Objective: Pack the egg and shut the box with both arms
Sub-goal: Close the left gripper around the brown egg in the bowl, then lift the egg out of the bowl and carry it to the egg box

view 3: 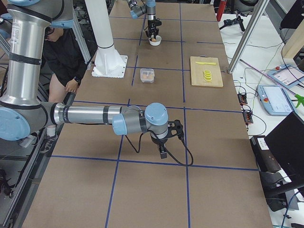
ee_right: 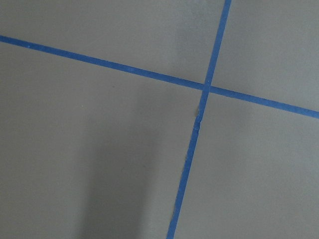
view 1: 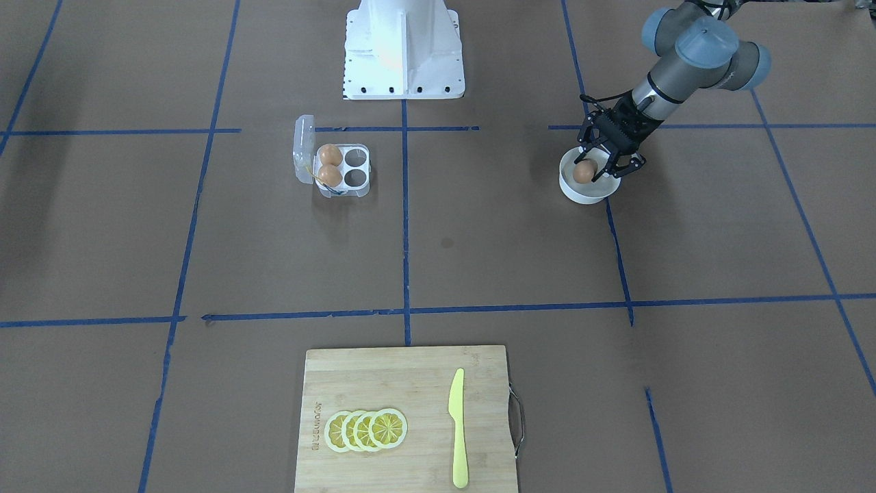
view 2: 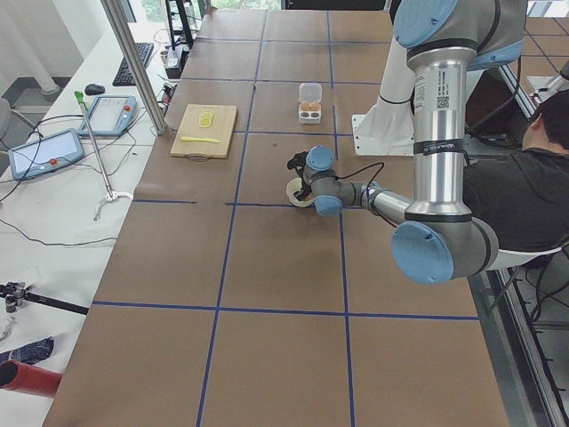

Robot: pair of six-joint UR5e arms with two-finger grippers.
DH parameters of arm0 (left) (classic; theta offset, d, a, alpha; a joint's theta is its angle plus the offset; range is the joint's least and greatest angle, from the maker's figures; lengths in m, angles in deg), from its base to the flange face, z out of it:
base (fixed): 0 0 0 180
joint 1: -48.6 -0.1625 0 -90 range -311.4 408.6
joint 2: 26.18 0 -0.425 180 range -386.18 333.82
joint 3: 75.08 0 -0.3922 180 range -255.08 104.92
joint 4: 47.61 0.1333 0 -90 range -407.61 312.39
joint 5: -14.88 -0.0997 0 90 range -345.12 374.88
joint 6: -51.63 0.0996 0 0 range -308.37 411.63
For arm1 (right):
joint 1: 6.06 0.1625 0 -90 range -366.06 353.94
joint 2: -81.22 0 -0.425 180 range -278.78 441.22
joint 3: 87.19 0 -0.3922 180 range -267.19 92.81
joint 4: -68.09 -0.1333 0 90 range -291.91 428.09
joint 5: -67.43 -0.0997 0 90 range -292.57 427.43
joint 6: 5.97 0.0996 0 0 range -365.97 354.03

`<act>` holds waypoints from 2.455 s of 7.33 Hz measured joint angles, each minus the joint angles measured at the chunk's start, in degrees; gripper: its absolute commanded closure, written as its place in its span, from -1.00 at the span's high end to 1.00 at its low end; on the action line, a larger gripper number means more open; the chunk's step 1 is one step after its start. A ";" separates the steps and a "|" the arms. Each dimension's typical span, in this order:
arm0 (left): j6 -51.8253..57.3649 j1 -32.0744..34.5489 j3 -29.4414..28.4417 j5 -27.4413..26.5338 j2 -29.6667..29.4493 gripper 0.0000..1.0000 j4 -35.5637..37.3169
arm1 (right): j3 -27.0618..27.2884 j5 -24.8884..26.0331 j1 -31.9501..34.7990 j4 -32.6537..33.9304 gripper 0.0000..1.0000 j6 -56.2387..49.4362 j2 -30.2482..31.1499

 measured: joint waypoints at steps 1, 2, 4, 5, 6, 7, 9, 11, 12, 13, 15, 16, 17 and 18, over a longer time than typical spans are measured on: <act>0.00 0.04 0.05 0.00 -0.02 -0.59 0.01 | -0.01 0.01 0.00 0.00 1.00 0.00 -0.03; -0.02 0.21 0.27 -0.01 -0.11 -0.76 -0.02 | -0.03 0.01 0.00 0.00 1.00 0.03 -0.03; 0.06 2.85 0.93 0.05 -2.60 -1.00 -0.55 | 0.02 0.01 0.00 0.00 1.00 0.05 -0.06; 1.36 4.89 1.19 0.30 -4.30 -1.00 -1.13 | 0.02 0.01 0.00 0.00 1.00 0.05 -0.09; 4.39 6.95 1.34 0.58 -6.51 -1.00 -1.72 | 0.02 0.01 0.00 0.00 1.00 0.05 -0.11; 7.35 8.58 1.42 0.72 -9.53 -0.86 -2.03 | 0.03 0.01 0.00 0.00 1.00 0.08 -0.12; 9.49 10.57 1.37 1.22 -17.06 -1.00 -2.22 | 0.09 0.03 0.00 0.00 1.00 0.13 -0.15; 9.79 10.54 0.16 0.40 -22.30 -1.00 -2.79 | 0.08 0.07 0.03 0.00 1.00 0.41 -0.18; 9.80 8.15 -0.84 -3.76 -23.42 -1.00 -4.92 | 0.10 0.04 0.06 0.00 1.00 0.71 -0.16; 9.89 3.46 -3.08 -9.58 -24.60 -1.00 -8.31 | 0.14 0.02 0.07 -0.01 1.00 0.88 -0.14; 11.94 -4.42 -9.45 -15.31 -29.93 -1.00 -11.78 | 0.14 0.03 0.11 0.00 1.00 1.00 -0.07; 13.70 -6.94 -11.64 -16.40 -32.51 -1.00 -12.17 | 0.13 0.07 0.14 0.00 1.00 1.01 -0.06; 14.57 -8.91 -13.89 -18.00 -35.22 -1.00 -12.31 | 0.10 0.11 0.19 0.00 1.00 1.02 -0.04; 14.93 -10.65 -16.56 -19.98 -37.97 -0.89 -12.35 | 0.07 0.16 0.23 0.00 1.00 1.02 -0.04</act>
